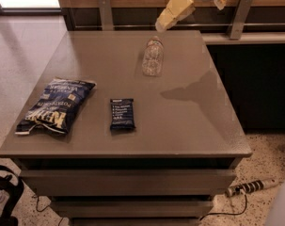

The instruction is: Place water bottle upright

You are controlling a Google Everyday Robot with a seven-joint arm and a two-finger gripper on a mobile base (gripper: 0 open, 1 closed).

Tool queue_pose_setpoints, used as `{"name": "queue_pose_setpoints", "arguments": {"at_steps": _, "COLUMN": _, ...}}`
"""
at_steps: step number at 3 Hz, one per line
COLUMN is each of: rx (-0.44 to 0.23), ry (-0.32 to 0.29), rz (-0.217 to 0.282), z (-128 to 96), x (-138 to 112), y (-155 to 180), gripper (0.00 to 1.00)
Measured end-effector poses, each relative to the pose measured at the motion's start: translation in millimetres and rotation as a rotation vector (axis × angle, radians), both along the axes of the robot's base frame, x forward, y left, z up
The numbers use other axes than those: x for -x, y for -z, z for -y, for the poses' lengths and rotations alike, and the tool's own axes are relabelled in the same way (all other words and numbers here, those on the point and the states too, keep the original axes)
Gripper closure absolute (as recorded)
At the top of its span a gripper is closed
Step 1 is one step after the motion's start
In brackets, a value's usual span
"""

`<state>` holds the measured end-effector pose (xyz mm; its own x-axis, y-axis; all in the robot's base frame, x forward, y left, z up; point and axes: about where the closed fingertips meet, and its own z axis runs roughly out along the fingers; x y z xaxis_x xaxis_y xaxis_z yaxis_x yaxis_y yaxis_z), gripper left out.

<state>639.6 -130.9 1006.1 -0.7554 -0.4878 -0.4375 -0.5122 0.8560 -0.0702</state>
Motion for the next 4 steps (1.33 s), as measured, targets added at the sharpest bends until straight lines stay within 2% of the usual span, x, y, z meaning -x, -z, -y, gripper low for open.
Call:
{"name": "queue_pose_setpoints", "arguments": {"at_steps": 1, "rx": -0.065, "ry": 0.017, "rz": 0.111, "z": -11, "x": 29, "y": -14, "gripper": 0.0}}
{"name": "queue_pose_setpoints", "arguments": {"at_steps": 2, "rx": -0.112, "ry": -0.002, "rz": 0.191, "z": -37, "x": 35, "y": 18, "gripper": 0.0}}
{"name": "queue_pose_setpoints", "arguments": {"at_steps": 3, "rx": -0.112, "ry": -0.002, "rz": 0.192, "z": -37, "x": 35, "y": 18, "gripper": 0.0}}
{"name": "queue_pose_setpoints", "arguments": {"at_steps": 4, "rx": -0.124, "ry": 0.008, "rz": 0.177, "z": -39, "x": 22, "y": 22, "gripper": 0.0}}
